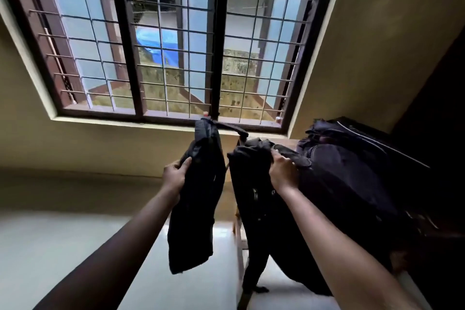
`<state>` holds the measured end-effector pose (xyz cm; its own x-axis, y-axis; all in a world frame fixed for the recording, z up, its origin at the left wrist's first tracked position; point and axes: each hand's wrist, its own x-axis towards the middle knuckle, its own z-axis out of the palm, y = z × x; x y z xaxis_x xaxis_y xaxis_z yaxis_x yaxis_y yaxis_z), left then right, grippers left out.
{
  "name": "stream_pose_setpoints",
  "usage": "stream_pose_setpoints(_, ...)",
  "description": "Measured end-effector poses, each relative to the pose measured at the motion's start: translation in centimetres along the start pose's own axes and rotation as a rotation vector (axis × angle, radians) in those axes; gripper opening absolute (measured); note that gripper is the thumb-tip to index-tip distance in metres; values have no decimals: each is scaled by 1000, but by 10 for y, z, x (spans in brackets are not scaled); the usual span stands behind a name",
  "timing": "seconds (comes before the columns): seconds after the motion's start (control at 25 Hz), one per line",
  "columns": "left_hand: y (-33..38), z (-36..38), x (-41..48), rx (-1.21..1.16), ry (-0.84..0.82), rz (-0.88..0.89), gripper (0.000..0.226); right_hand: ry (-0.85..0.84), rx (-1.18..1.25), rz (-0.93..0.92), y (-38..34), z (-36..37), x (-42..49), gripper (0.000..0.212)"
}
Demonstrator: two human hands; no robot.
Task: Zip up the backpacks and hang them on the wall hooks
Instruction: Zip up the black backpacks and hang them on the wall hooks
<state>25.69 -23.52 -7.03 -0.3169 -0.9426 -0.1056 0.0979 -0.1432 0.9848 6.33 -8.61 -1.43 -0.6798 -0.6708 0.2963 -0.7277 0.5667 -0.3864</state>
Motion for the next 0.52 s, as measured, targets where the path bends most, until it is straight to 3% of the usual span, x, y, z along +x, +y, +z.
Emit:
stream_pose_setpoints(0.24,-34,-15,83,-2,-1,-136,14,-67,-117,146,8,71,53,41)
stream_pose_setpoints(0.36,-60,-27,139,72,32,-160,26,-92,-153,195,12,104,91,40)
stream_pose_setpoints(0.52,-82,-18,191,197,-60,-207,24,-145,-164,199,1,135,131,36)
